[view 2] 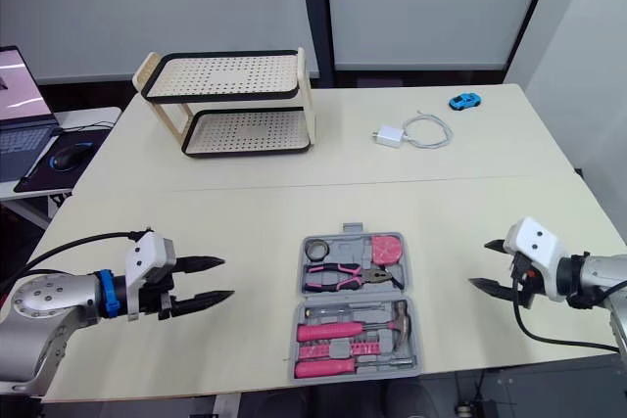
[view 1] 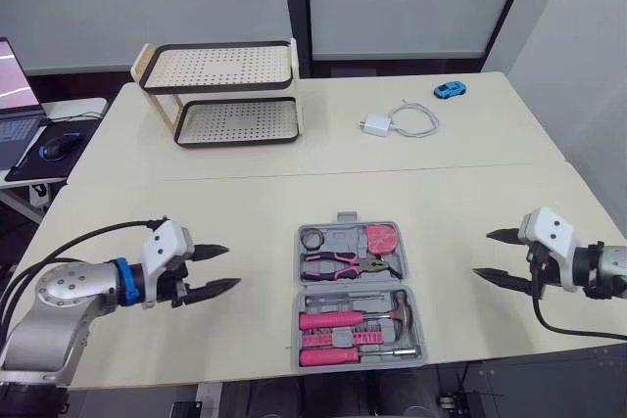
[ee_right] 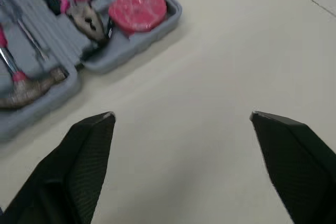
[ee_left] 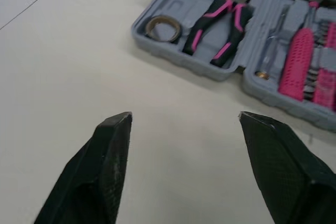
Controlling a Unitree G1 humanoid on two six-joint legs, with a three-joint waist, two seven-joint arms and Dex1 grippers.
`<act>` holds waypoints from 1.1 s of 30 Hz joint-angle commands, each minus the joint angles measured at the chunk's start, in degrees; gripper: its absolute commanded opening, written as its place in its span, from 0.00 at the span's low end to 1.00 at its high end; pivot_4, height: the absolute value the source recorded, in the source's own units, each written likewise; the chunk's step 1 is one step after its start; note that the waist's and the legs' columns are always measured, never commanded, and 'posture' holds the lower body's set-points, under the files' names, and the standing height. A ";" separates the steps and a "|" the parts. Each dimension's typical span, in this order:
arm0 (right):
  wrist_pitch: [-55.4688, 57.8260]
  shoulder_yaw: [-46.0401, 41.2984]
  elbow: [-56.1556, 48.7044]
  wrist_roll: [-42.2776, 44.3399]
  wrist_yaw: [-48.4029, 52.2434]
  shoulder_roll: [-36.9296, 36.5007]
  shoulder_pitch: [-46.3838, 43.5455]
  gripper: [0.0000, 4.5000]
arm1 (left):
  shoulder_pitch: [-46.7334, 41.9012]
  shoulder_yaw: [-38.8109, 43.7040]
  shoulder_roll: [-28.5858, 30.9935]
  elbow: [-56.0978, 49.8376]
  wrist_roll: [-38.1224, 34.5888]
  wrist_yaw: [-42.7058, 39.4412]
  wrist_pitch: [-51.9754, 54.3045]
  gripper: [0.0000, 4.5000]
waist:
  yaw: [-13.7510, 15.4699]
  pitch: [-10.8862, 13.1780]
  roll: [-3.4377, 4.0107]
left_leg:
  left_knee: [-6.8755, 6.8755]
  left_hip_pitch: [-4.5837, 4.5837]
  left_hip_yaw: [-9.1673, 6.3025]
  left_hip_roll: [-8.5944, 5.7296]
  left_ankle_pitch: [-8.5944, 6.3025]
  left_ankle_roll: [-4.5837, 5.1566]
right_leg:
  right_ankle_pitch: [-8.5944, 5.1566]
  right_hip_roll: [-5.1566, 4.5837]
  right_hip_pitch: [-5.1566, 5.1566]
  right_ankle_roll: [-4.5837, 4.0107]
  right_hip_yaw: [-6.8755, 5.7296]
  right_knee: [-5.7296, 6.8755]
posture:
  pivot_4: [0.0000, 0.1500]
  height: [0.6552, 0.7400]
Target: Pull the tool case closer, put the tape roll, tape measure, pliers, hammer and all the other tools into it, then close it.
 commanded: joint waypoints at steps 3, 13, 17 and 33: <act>19.71 -3.52 -0.08 12.85 -5.35 3.22 -6.41 1.00 | 0.18 -8.22 -0.31 -10.80 -2.93 -1.47 3.70 0.59 | -0.01 0.02 0.04 | 0.00 0.00 0.02 -0.07 0.00 0.00 | 0.00 0.01 0.00 0.00 0.00 0.01 | 1.00 1.00; 31.48 -2.16 8.19 18.94 -11.56 8.36 -15.42 1.00 | -5.53 -22.88 -5.04 -7.17 5.58 -0.21 0.11 0.01 | 0.12 0.02 0.05 | 0.00 -0.01 0.07 -0.22 0.00 0.00 | 0.00 0.10 -0.01 0.00 0.00 -0.02 | 1.00 1.00; 32.52 -1.67 10.37 19.86 -13.31 10.71 -16.68 1.00 | -7.37 -27.55 -8.31 -3.56 9.05 0.90 -0.98 0.01 | 0.06 0.02 0.05 | 0.01 -0.01 0.08 -0.21 0.00 0.01 | 0.00 0.10 -0.01 0.00 0.00 0.00 | 1.00 1.00; 32.26 -0.36 17.19 19.20 -16.89 16.96 -19.41 1.00 | -9.92 -36.97 -14.35 2.63 17.20 4.11 -1.36 0.01 | 0.01 0.01 0.07 | 0.01 -0.01 0.06 -0.21 0.00 0.01 | 0.00 0.12 -0.04 0.00 -0.01 0.02 | 1.00 1.00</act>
